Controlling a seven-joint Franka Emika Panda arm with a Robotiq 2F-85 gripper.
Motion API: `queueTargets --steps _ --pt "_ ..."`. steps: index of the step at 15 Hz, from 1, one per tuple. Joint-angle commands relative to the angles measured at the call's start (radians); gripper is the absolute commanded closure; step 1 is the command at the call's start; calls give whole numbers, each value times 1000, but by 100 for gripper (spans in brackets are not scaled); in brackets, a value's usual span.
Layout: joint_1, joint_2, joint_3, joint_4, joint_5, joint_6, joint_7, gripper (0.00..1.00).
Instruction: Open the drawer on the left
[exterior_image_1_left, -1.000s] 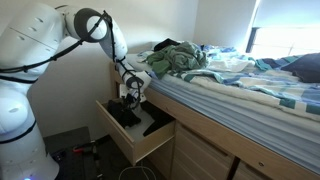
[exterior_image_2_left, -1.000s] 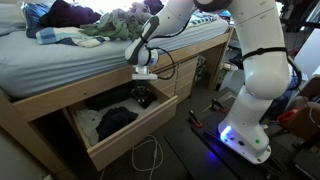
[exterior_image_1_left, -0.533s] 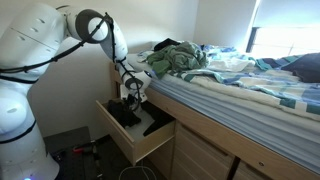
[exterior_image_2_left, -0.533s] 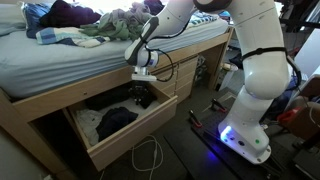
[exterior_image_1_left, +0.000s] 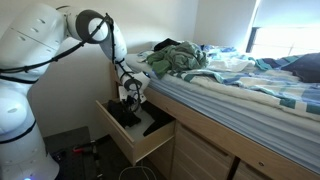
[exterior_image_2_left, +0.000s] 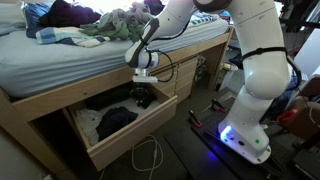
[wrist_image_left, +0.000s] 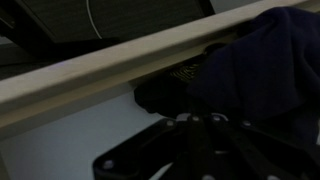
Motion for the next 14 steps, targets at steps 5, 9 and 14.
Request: queueTargets --steps 5,9,14 --pt "-18 -39 27 -141 -32 156 -102 100" --pt "-16 4 22 -100 -38 135 -82 99" --pt "-4 1 26 -111 -53 192 -110 100"
